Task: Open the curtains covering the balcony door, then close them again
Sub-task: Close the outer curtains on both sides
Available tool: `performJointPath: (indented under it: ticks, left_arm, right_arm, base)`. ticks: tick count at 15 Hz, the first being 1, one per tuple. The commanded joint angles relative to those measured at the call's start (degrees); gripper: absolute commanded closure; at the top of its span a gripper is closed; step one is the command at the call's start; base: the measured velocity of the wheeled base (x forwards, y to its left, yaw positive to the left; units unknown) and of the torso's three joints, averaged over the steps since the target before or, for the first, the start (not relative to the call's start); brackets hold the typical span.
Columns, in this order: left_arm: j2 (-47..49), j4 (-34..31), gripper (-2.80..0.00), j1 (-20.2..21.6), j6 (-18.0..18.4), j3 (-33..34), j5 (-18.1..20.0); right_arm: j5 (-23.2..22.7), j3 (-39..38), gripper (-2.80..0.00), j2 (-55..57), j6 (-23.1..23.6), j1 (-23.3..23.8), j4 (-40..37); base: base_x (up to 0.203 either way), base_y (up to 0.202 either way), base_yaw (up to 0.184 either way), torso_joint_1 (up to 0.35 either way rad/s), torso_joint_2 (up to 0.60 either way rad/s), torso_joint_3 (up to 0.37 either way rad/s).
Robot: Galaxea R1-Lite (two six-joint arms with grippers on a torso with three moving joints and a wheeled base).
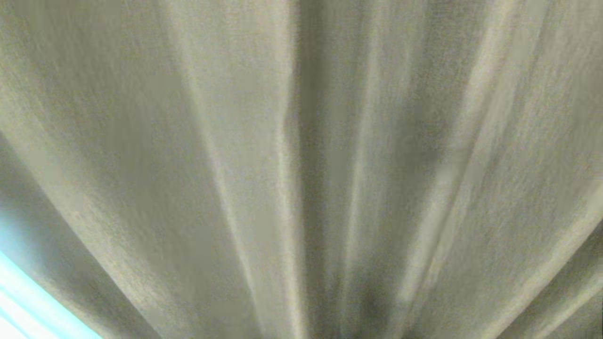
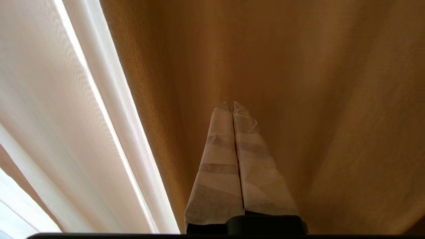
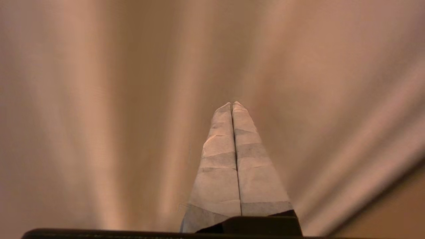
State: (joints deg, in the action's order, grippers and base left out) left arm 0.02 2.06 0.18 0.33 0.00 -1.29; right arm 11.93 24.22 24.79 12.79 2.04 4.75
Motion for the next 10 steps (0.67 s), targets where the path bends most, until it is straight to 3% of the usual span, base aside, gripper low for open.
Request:
performJointPath:
  ticks: [1, 10]
  left_arm:
    - [-0.02, 0.05, 0.00, -0.01, 0.02, 0.00, -0.03]
    - [-0.02, 0.05, 0.00, -0.01, 0.02, 0.00, -0.03]
  right_arm:
    - [-0.08, -5.36, 0.00, -3.38, -0.47, 3.49, 1.96]
    - [-0.32, -24.22, 0.00, -14.80, -1.02, -1.01, 7.81]
  base:
    - [0.000, 0.000, 0.000, 0.000, 0.00, 0.000]
    - [0.000, 0.000, 0.000, 0.000, 0.00, 0.000]
